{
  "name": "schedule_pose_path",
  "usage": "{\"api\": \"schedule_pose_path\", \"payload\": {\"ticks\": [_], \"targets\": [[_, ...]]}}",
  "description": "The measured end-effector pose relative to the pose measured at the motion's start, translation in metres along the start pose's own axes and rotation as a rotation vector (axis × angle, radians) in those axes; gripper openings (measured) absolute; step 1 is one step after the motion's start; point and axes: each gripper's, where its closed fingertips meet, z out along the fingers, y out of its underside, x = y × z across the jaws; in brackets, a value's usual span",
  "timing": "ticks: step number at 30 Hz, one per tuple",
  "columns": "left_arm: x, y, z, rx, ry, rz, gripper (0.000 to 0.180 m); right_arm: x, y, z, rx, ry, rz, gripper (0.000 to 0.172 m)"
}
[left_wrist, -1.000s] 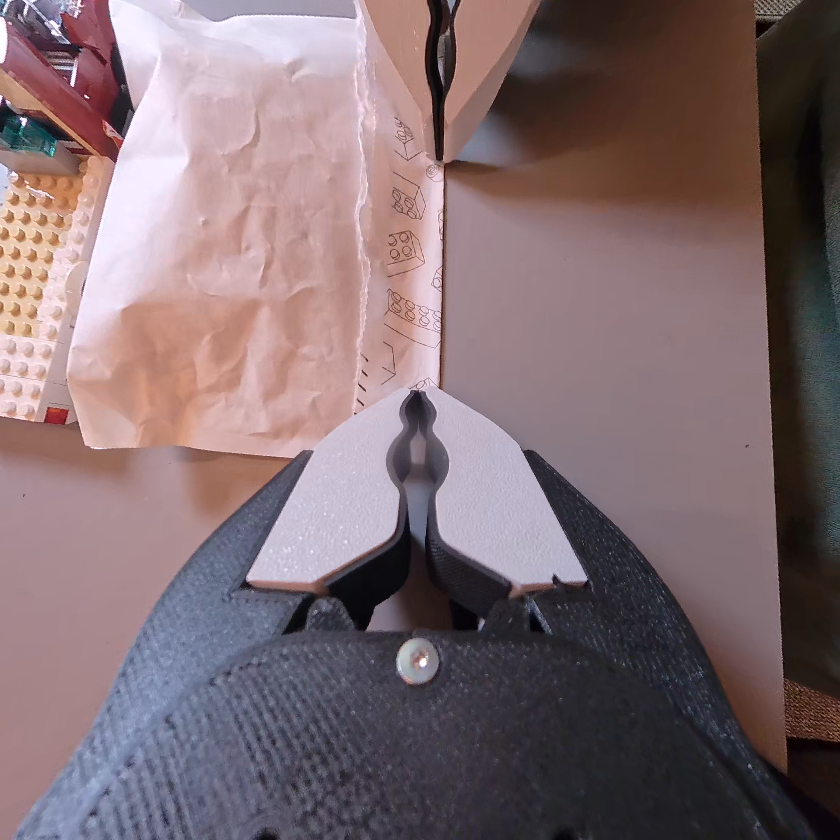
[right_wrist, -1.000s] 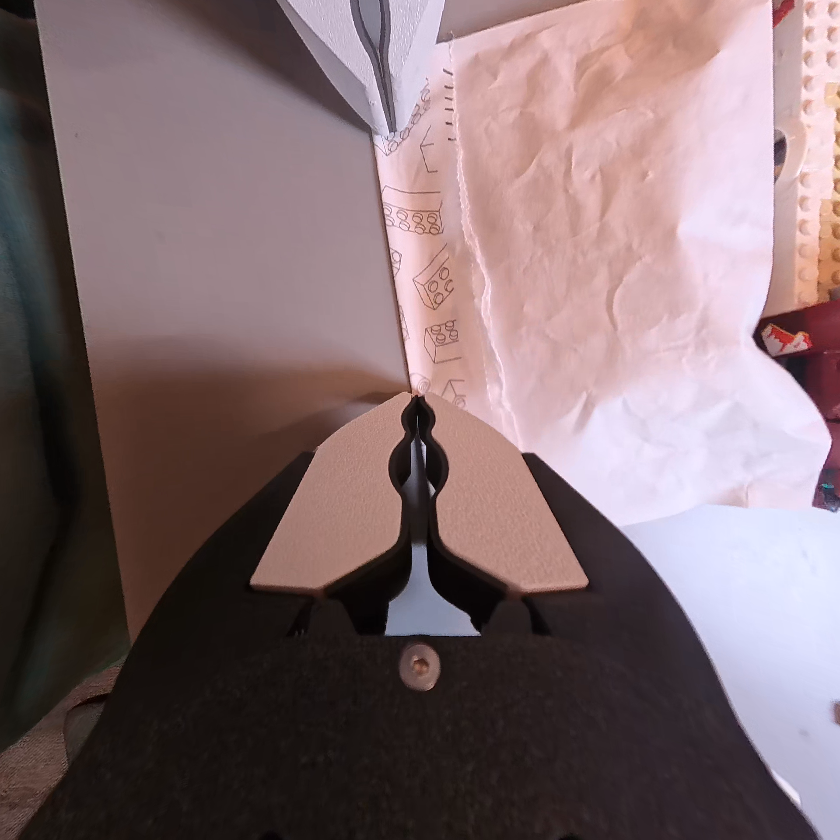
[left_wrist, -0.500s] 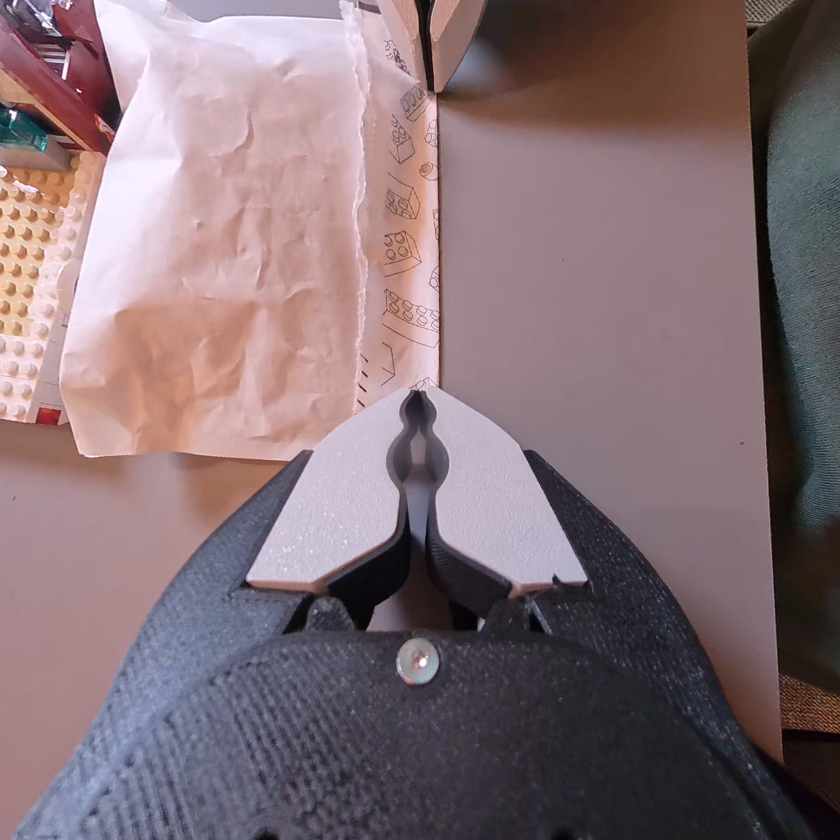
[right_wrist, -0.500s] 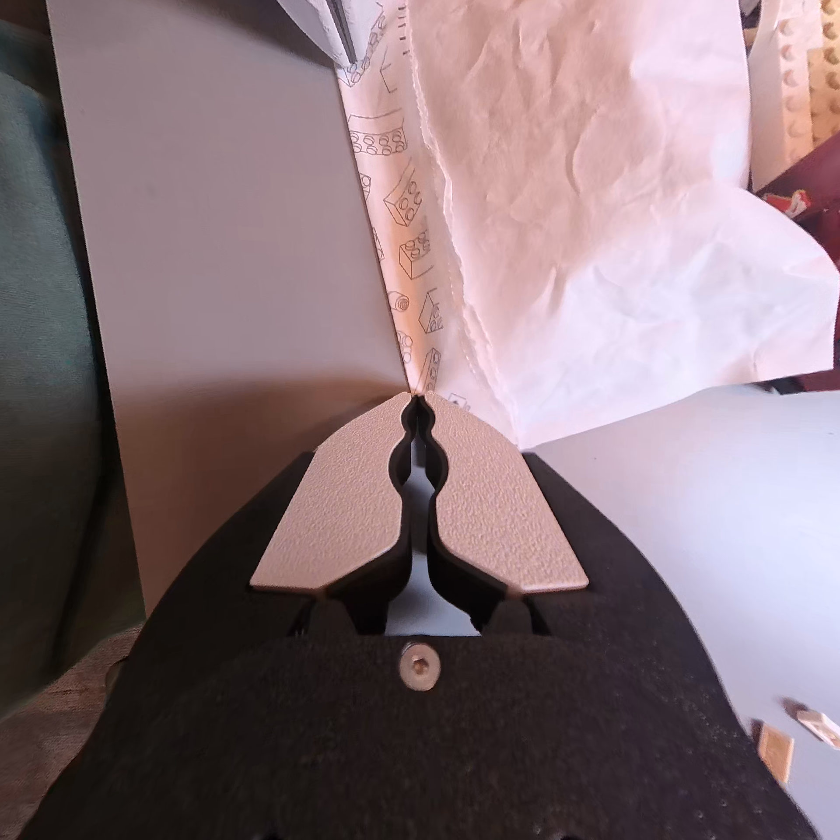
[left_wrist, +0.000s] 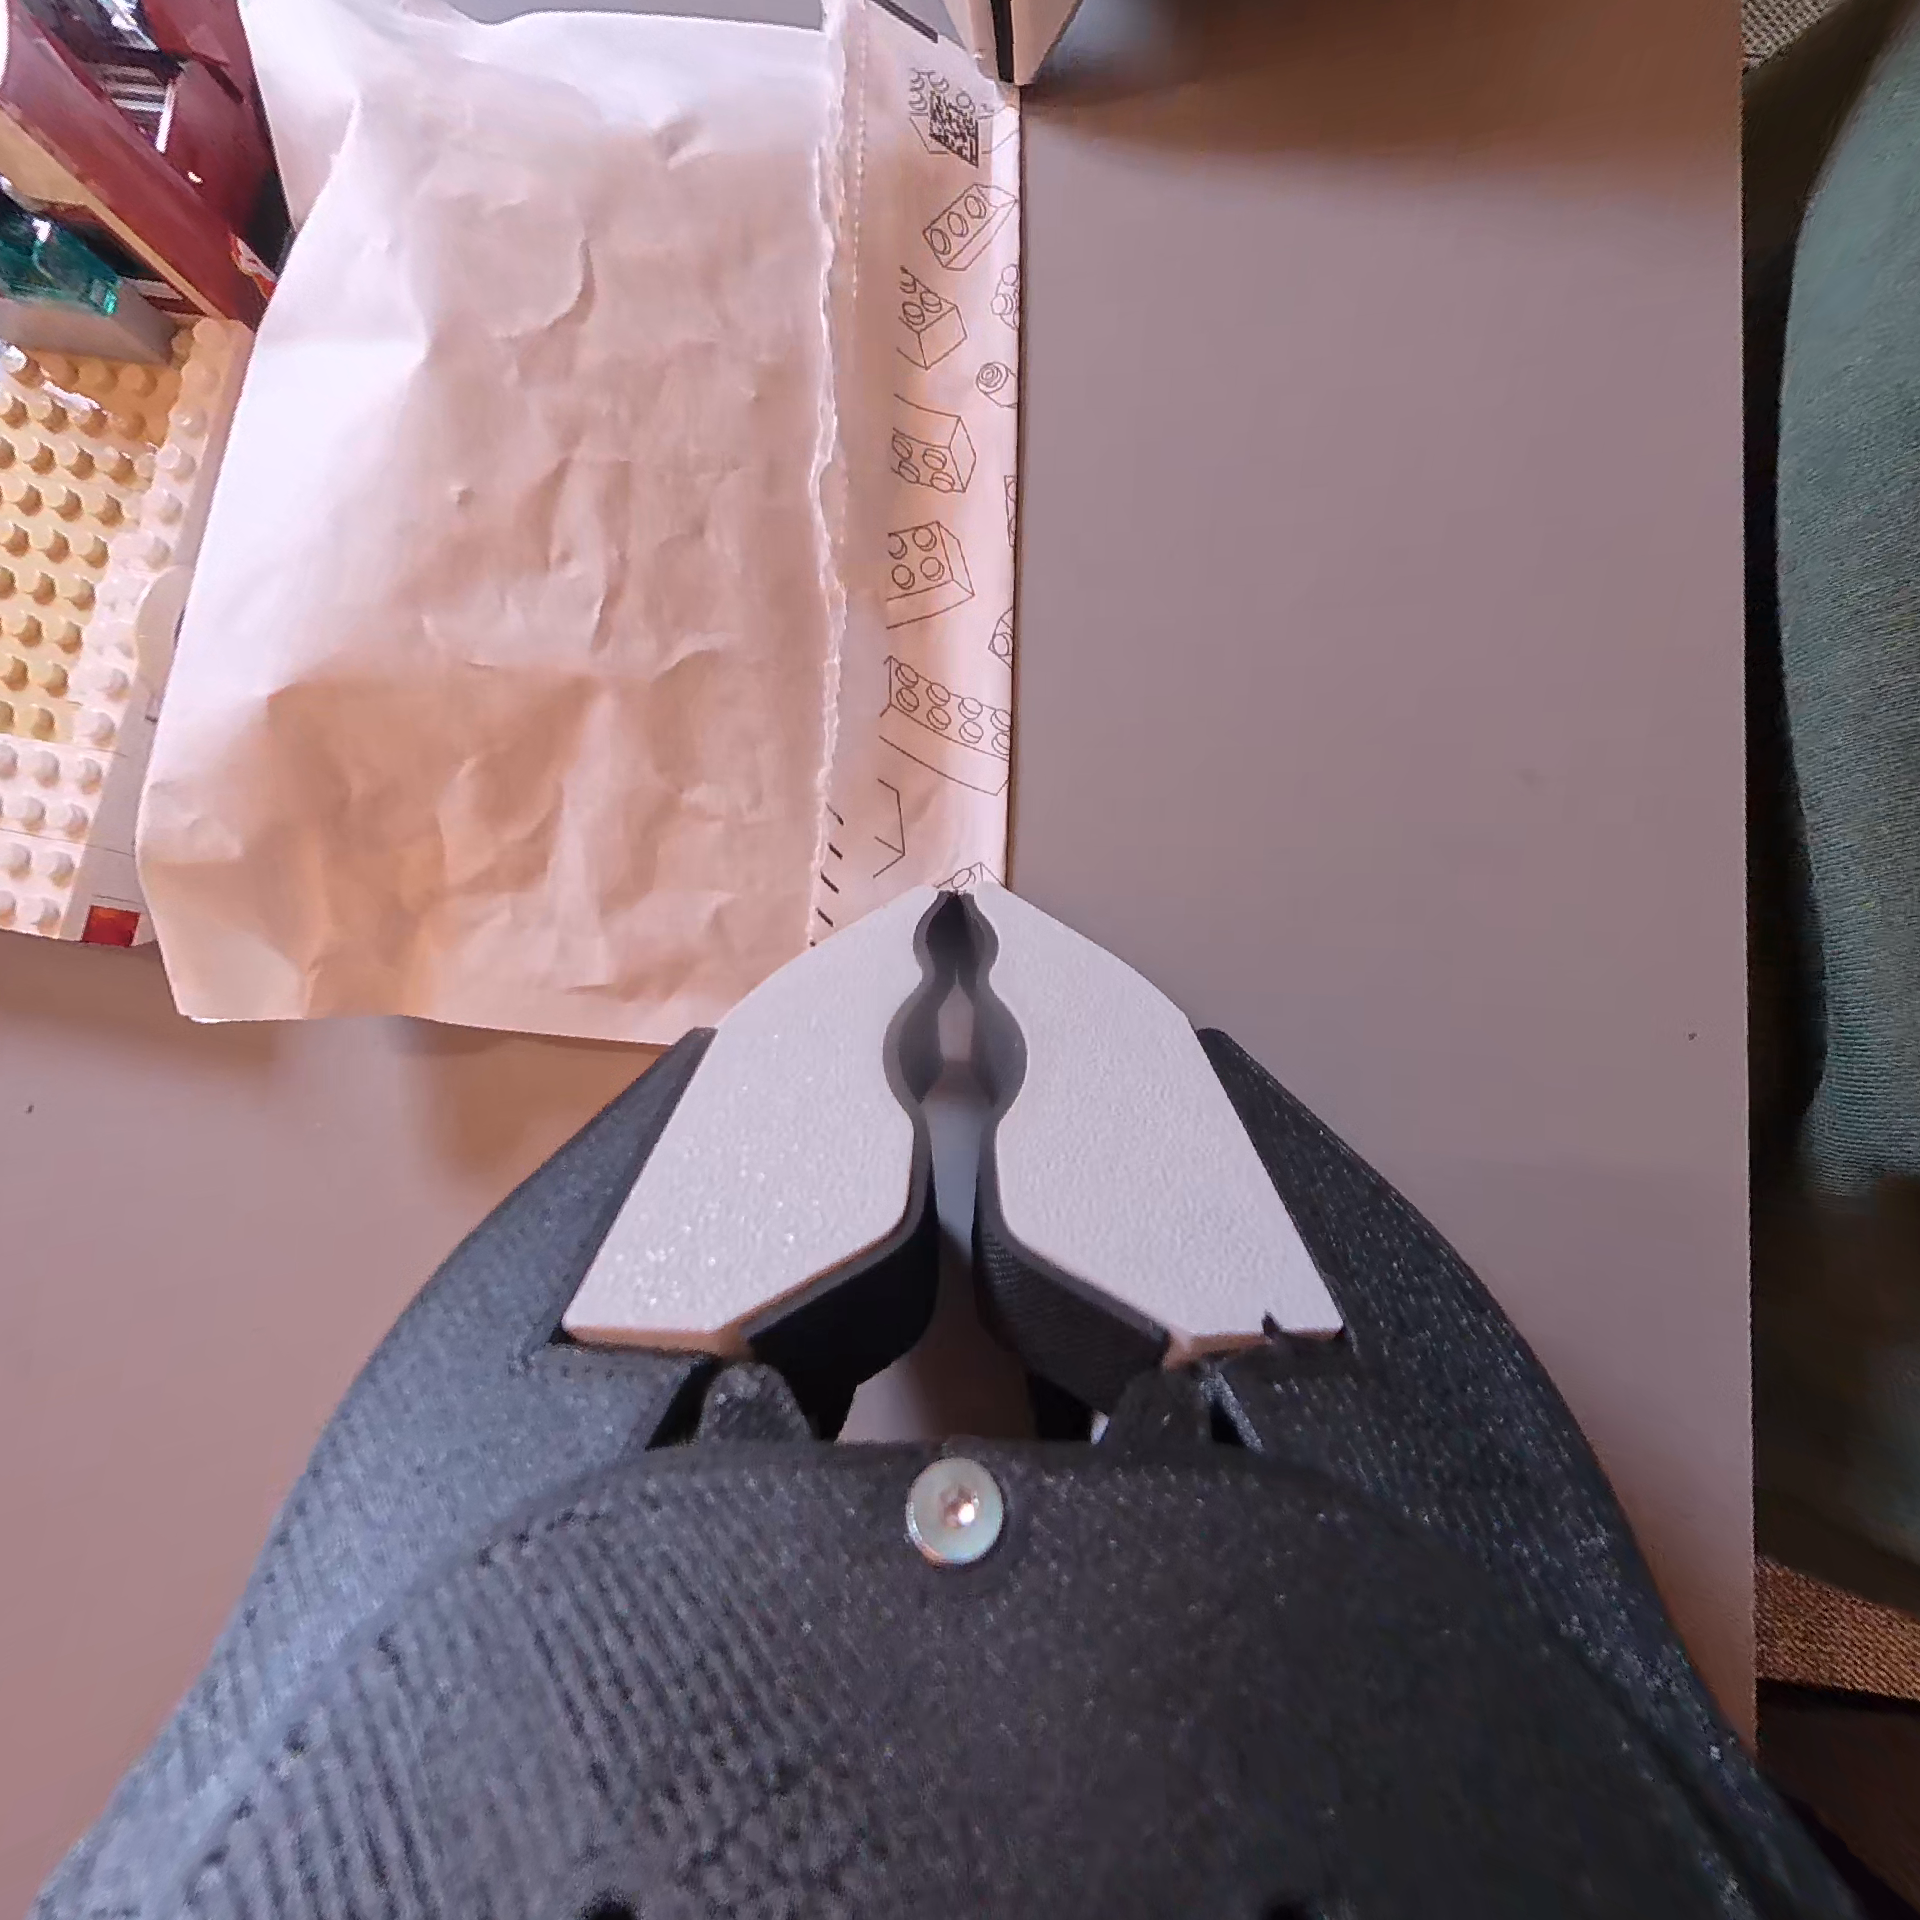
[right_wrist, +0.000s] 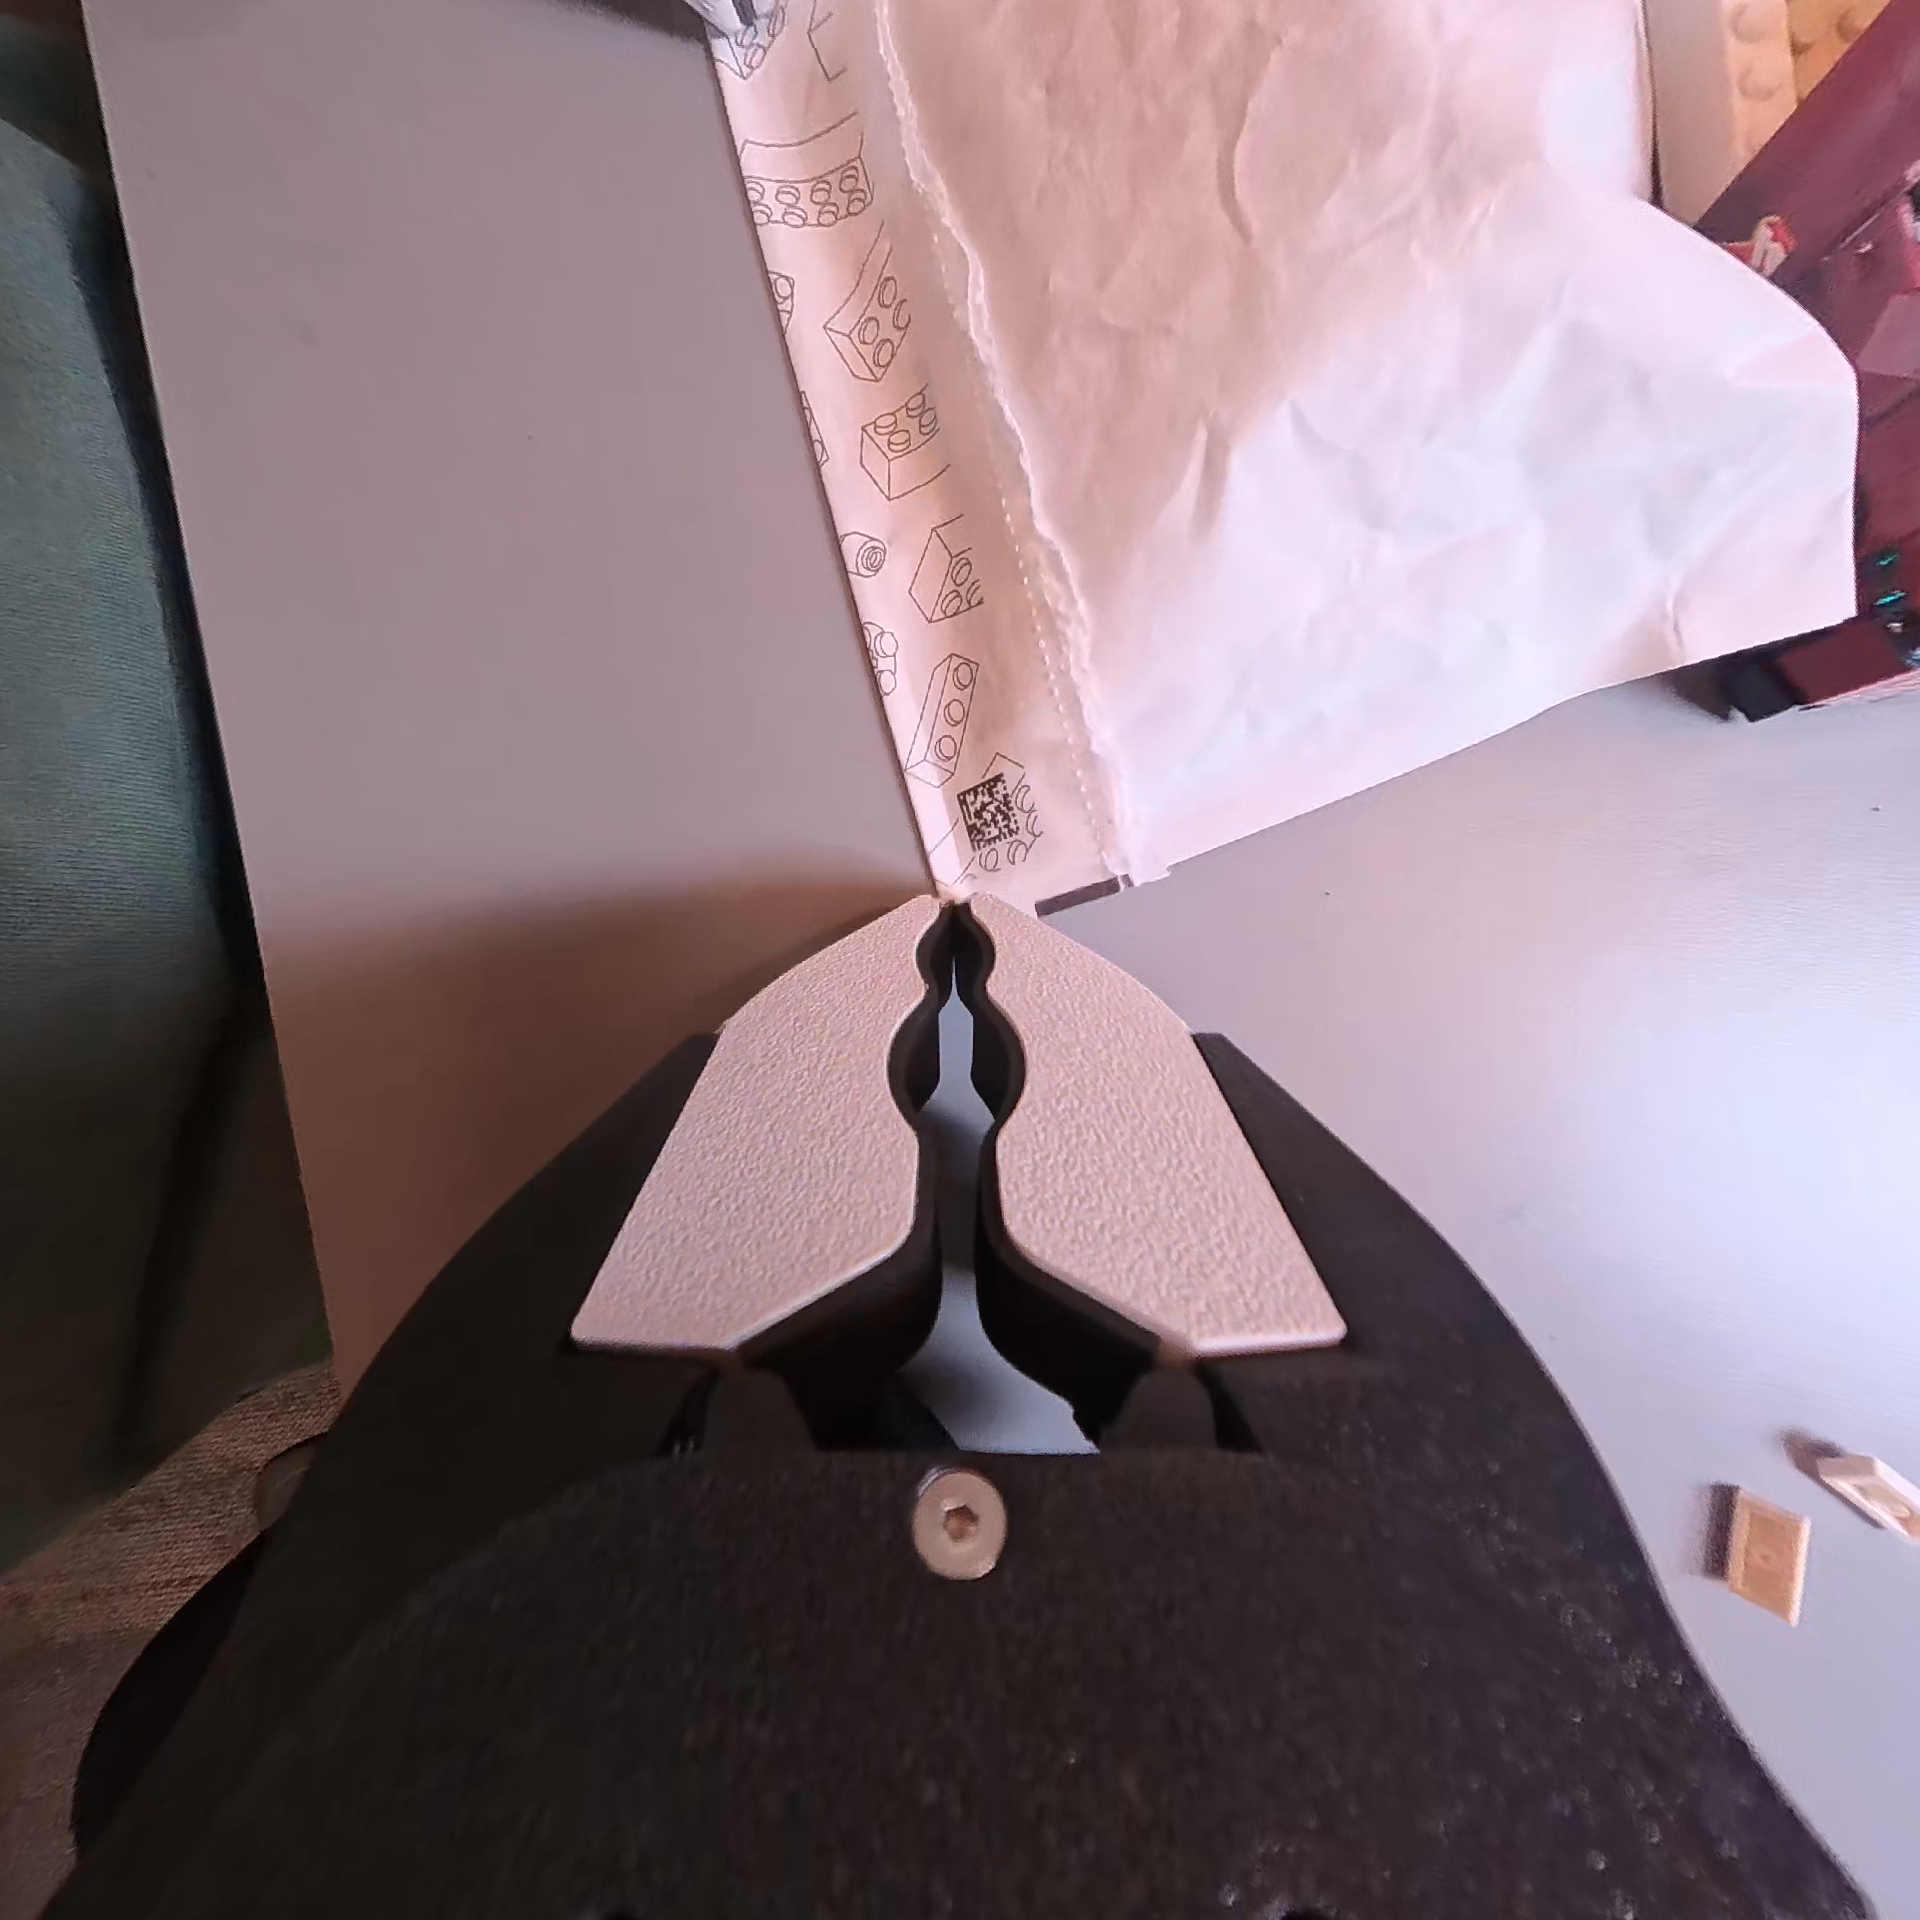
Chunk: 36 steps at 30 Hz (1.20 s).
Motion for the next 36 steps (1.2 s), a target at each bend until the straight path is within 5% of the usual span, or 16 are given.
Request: {"api": "schedule_pose_path", "payload": {"ticks": [9,13,17,20,22,23,27,31,36], "targets": [[0.0,-0.001,0.0,0.0,-0.045,0.035,0.0,0.003,0.0,-0.003,0.032,0.119,-0.028,0.0],[0.0,-0.004,-0.002,0.034,-0.065,0.085,0.0,-0.004,-0.033,-0.029,0.252,0.24,-0.157,0.026],[0.004,-0.017,-0.015,0.11,-0.085,0.092,0.0,-0.003,-0.024,-0.024,0.157,0.37,-0.278,0.052],[0.006,-0.035,-0.036,0.261,-0.127,0.078,0.0,0.006,-0.024,-0.025,0.15,0.502,-0.416,0.052],[0.004,-0.031,-0.038,0.228,-0.138,-0.007,0.106,0.01,-0.022,-0.023,0.128,0.539,-0.489,0.053],[0.004,-0.025,-0.038,0.192,-0.148,-0.018,0.114,0.011,-0.02,-0.018,0.112,0.527,-0.489,0.056],[0.005,-0.017,-0.039,0.177,-0.238,0.062,0.091,0.016,-0.021,-0.009,0.13,0.452,-0.405,0.057],[0.004,-0.024,-0.041,0.19,-0.351,0.199,0.077,0.014,-0.021,-0.001,0.152,0.26,-0.215,0.02],[0.012,-0.035,-0.034,0.16,-0.441,0.407,0.057,0.001,-0.037,-0.005,0.244,-0.027,0.151,0.008]]}}
